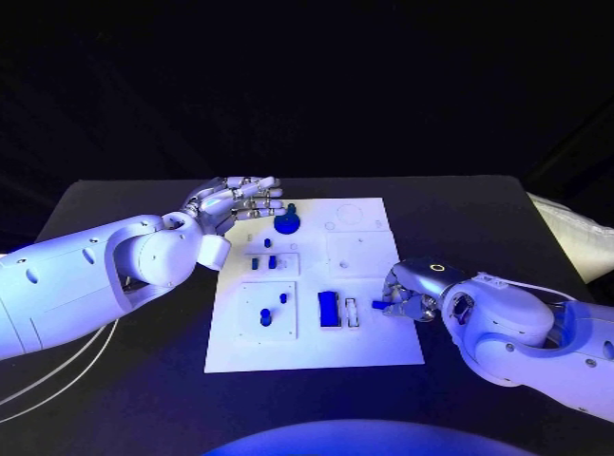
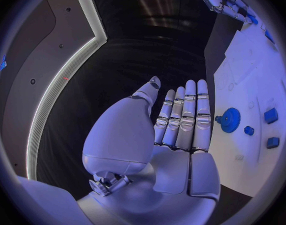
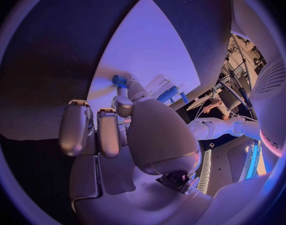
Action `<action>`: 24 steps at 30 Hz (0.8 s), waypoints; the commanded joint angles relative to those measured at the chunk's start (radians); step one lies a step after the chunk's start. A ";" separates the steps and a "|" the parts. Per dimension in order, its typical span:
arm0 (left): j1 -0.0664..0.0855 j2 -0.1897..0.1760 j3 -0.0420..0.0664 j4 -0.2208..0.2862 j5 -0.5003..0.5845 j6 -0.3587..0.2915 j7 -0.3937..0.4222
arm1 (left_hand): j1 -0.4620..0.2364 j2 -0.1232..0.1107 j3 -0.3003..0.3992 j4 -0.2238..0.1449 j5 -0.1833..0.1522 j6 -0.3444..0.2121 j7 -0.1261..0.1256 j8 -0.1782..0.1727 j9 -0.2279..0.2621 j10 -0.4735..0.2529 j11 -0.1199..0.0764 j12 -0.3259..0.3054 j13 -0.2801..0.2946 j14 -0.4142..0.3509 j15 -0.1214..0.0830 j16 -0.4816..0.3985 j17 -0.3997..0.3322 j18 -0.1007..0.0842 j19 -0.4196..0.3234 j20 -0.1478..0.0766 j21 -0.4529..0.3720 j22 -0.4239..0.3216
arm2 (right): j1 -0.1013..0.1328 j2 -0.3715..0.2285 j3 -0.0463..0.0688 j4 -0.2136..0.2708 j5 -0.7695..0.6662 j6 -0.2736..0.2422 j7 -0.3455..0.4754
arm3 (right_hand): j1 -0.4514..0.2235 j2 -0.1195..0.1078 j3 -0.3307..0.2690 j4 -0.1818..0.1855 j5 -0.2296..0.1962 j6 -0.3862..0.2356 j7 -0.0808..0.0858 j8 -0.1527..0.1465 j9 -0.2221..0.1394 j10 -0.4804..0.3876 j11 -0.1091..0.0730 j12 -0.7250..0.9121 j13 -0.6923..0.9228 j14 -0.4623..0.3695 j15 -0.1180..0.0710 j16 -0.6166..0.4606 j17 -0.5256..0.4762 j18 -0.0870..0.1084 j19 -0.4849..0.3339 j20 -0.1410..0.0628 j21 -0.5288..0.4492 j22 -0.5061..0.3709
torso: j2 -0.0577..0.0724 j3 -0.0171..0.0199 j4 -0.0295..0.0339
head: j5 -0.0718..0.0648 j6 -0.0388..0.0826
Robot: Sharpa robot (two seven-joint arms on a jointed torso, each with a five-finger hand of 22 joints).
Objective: Assemble the parts on the task board
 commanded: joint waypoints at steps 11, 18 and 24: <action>0.000 0.002 0.001 0.003 -0.008 0.019 0.005 | 0.017 0.012 -0.001 -0.009 0.007 -0.007 -0.003 0.007 0.000 -0.004 -0.002 0.006 0.000 0.005 -0.002 -0.006 -0.001 0.012 0.007 0.002 0.005 -0.007 | 0.010 -0.026 0.001 0.045 0.232 -0.166 0.078 | -0.143 -0.123 0.362 0.045 0.109 0.019 0.002 -0.012 0.023 0.015 -0.003 -0.018 -0.008 0.056 -0.005 -0.012 -0.004 -0.006 0.002 -0.004 -0.009 -0.012 | 0.000 -0.0004 0.0004 | 0.003 -0.003; 0.000 0.003 0.001 0.003 -0.008 0.018 0.003 | 0.025 0.019 0.007 -0.013 0.008 -0.008 -0.003 0.008 0.000 -0.006 -0.002 0.006 -0.001 0.005 -0.003 -0.008 -0.001 0.012 0.008 0.001 0.005 -0.012 | 0.016 -0.014 0.002 0.054 0.331 -0.197 0.080 | -0.249 -0.155 0.352 0.102 0.181 0.024 0.000 -0.011 0.029 0.028 -0.004 0.001 0.007 0.057 -0.005 -0.011 -0.002 -0.006 0.004 -0.004 -0.007 -0.009 | 0.000 -0.0002 -0.0007 | 0.005 -0.005; 0.000 0.004 0.001 0.003 -0.008 0.019 0.003 | 0.026 0.019 0.008 -0.014 0.008 -0.008 -0.003 0.008 -0.001 -0.006 -0.002 0.006 -0.001 0.005 -0.003 -0.008 -0.001 0.012 0.009 0.000 0.005 -0.012 | 0.017 0.019 0.002 0.040 0.357 -0.150 0.051 | -0.318 -0.175 0.297 0.138 0.288 0.031 -0.001 -0.009 0.035 0.037 -0.004 0.017 0.022 0.057 -0.006 -0.010 0.001 -0.007 0.007 -0.005 -0.005 -0.005 | -0.001 -0.0005 -0.0005 | 0.006 -0.007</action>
